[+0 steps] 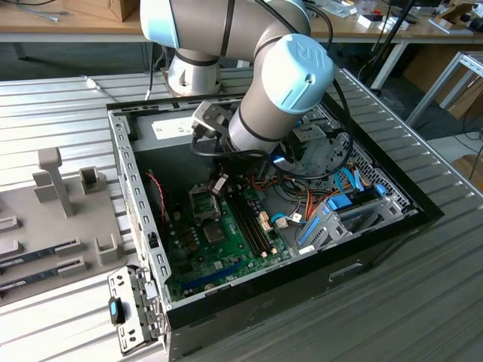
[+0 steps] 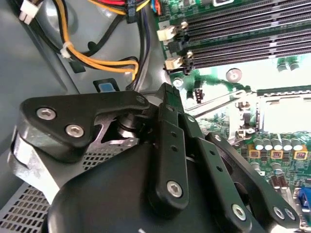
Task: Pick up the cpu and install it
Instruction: 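Close the cpu cover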
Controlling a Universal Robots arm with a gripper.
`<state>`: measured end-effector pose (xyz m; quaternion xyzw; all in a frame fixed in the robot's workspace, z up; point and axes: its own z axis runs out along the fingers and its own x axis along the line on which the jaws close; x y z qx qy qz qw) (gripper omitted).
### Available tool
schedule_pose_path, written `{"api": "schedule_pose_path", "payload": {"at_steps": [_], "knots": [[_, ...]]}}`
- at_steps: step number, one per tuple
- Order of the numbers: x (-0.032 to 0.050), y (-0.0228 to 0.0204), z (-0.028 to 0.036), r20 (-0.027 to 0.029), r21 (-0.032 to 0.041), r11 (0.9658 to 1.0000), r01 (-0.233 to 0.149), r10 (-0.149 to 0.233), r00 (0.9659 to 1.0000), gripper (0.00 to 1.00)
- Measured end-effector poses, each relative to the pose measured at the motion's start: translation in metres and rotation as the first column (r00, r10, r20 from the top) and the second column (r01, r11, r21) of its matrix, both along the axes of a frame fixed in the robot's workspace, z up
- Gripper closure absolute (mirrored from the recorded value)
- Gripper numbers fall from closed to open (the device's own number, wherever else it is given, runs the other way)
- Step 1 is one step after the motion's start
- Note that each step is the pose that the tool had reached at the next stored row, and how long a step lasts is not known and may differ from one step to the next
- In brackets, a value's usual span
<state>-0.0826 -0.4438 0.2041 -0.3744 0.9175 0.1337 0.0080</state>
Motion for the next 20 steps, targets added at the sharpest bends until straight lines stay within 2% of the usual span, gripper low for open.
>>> {"api": "schedule_pose_path", "payload": {"at_steps": [4, 10, 15, 20], "knots": [[-0.0006, -0.0040, 0.0002, 0.0001, -0.0002, 1.0000, 0.000, 0.000, 1.0000, 0.89], [-0.0006, -0.0049, 0.0038, 0.0000, -0.0002, 1.0000, 0.000, 0.000, 1.0000, 0.89], [-0.0006, -0.0051, 0.0082, 0.0000, 0.0006, 1.0000, 0.000, 0.000, 1.0000, 0.89], [-0.0006, -0.0053, 0.0169, 0.0001, 0.0016, 1.0000, 0.000, 0.000, 1.0000, 0.89]]}}
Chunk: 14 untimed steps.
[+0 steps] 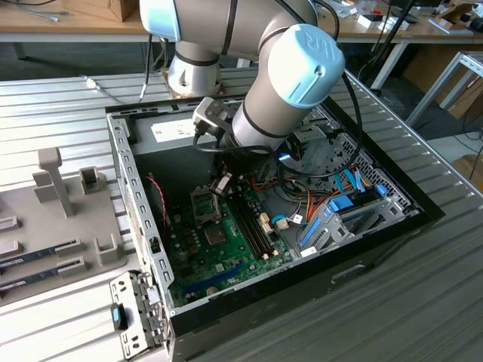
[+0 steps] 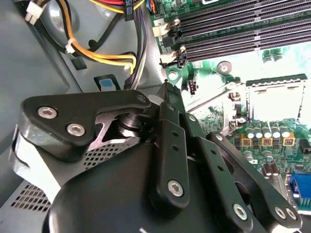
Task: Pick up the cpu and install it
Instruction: 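Close the cpu cover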
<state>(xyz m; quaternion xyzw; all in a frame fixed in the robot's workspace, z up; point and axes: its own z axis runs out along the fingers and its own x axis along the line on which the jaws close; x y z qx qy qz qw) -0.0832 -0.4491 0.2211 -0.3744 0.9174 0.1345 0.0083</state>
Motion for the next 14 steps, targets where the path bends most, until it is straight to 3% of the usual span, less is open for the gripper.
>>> {"api": "schedule_pose_path", "payload": {"at_steps": [7, 10, 12, 14], "knots": [[-0.0005, -0.0012, 0.0071, 0.0002, 0.0041, 1.0000, -0.001, 0.001, 1.0000, 0.89], [-0.0008, -0.0024, 0.0139, 0.0003, 0.0111, 0.9999, -0.002, 0.002, 1.0000, 0.89], [-0.0005, -0.0033, 0.0145, 0.0003, 0.0167, 0.9999, -0.003, 0.003, 1.0000, 0.89], [0.0021, -0.0033, 0.0138, -0.0042, 0.0170, 0.9999, -0.002, 0.003, 1.0000, 0.89]]}}
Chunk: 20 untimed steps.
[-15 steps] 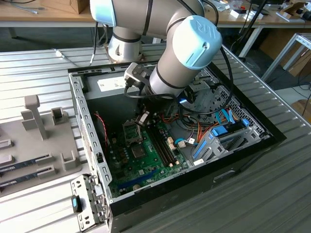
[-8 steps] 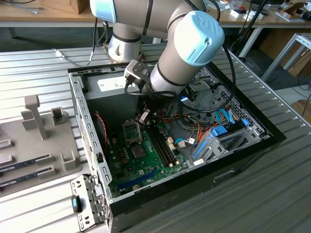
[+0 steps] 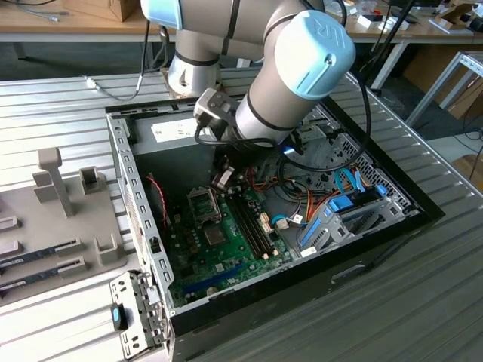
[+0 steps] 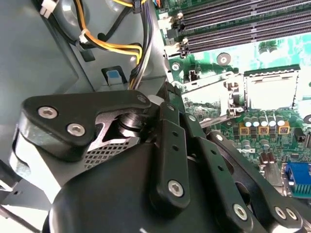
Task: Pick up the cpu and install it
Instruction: 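Close the cpu cover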
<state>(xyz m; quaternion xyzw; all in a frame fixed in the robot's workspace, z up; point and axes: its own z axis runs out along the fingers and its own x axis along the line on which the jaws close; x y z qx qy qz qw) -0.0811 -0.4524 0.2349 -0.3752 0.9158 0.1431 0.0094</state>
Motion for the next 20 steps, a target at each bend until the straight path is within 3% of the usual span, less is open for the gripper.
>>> {"api": "schedule_pose_path", "payload": {"at_steps": [2, 8, 20], "knots": [[0.0010, 0.0000, -0.0026, -0.0048, -0.0001, 1.0000, 0.000, 0.000, 1.0000, 0.89], [0.0058, 0.0021, -0.0114, -0.0119, 0.0035, 1.0000, 0.000, 0.000, 0.9999, 0.89], [0.0073, 0.0045, -0.0249, -0.0173, 0.0222, 0.9998, 0.000, 0.000, 0.9999, 0.89]]}}
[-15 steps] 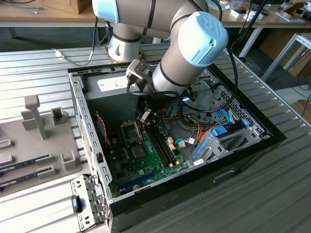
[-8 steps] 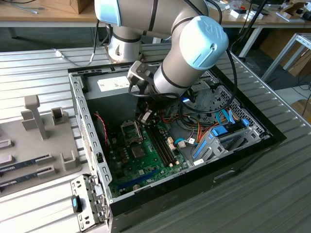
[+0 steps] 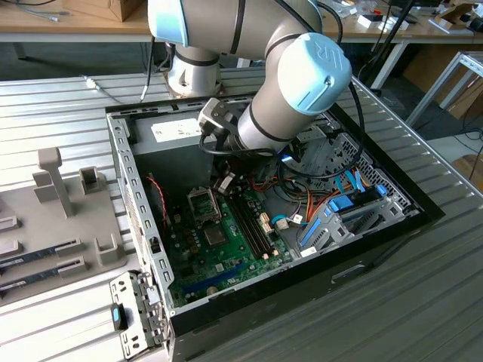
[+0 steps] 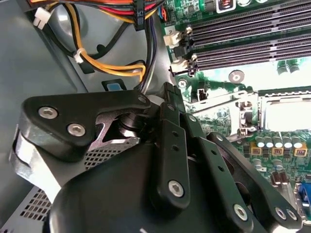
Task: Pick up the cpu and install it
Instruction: 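Close the cpu cover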
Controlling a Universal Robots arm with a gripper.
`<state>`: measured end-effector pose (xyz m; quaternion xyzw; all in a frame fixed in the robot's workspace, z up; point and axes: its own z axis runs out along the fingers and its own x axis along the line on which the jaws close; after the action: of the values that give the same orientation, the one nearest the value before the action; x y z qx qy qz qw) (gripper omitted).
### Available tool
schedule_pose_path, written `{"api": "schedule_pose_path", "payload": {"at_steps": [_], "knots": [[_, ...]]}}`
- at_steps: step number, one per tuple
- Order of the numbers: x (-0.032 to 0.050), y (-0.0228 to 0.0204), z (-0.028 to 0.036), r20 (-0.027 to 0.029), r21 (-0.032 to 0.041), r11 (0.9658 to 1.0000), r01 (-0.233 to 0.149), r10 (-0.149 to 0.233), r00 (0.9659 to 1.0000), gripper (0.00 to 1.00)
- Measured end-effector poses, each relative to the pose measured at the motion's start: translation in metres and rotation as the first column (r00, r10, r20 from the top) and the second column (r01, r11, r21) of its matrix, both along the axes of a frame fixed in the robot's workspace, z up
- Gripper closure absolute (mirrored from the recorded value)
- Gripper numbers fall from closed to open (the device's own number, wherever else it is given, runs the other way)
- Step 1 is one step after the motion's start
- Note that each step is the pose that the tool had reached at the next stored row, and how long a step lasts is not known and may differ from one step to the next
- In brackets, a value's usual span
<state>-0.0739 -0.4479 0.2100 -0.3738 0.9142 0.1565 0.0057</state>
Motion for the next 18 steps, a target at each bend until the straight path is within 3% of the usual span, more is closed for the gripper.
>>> {"api": "schedule_pose_path", "payload": {"at_steps": [7, 12, 18], "knots": [[-0.0059, 0.0002, -0.0084, -0.0003, 0.0116, 0.9999, 0.000, 0.000, 1.0000, 0.89], [-0.0064, -0.0007, -0.0080, -0.0004, 0.0149, 0.9999, 0.000, 0.000, 1.0000, 0.89], [-0.0071, -0.0013, -0.0031, 0.0003, 0.0235, 0.9997, 0.000, 0.000, 1.0000, 0.89]]}}
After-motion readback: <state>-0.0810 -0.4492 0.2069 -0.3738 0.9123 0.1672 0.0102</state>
